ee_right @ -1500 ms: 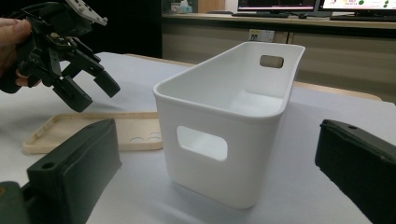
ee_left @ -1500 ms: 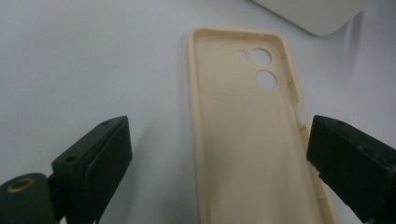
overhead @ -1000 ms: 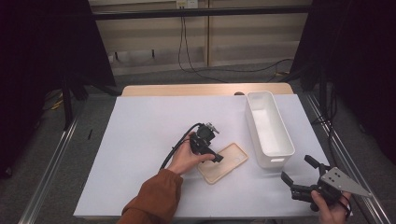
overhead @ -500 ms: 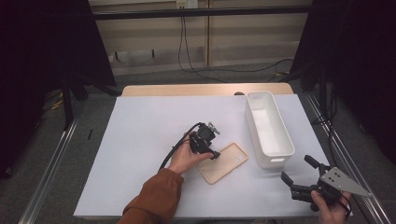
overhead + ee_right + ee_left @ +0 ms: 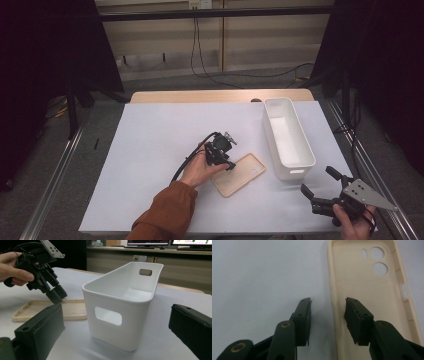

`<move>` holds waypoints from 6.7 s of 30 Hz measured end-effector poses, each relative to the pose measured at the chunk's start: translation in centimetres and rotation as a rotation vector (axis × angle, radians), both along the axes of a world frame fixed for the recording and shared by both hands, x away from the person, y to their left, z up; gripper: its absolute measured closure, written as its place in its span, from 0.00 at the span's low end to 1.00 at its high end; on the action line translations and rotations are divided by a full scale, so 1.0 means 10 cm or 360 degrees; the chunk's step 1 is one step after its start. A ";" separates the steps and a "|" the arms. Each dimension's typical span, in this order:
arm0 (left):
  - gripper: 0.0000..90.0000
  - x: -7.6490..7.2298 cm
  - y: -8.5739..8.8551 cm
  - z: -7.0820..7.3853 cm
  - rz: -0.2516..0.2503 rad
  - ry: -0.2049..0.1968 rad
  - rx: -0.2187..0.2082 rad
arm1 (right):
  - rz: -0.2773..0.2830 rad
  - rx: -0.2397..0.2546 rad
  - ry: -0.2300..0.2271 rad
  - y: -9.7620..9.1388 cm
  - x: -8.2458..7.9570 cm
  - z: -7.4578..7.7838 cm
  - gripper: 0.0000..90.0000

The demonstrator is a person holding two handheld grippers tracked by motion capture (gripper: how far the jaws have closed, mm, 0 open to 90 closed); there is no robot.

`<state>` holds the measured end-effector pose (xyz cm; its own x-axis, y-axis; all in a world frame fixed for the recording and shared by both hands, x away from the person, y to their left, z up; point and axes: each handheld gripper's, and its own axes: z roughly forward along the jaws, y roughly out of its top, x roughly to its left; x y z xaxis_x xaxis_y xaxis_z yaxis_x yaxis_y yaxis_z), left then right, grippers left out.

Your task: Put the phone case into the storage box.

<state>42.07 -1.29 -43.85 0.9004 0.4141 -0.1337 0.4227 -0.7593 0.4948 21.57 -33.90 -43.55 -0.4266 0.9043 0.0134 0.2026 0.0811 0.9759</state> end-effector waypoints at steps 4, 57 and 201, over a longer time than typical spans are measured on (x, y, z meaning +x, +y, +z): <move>0.65 0.01 0.01 0.00 -0.0005 0.0011 -0.0005 | 0.0002 0.0001 0.0001 0.00 0.00 0.00 0.00; 0.97 0.01 0.08 0.04 0.0092 0.0052 -0.0060 | 0.0004 -0.0001 0.0002 0.00 0.00 0.00 0.00; 0.97 -0.84 0.78 0.45 0.0499 -0.0578 -0.0901 | 0.0454 0.0066 -0.0003 1.19 0.71 0.51 0.16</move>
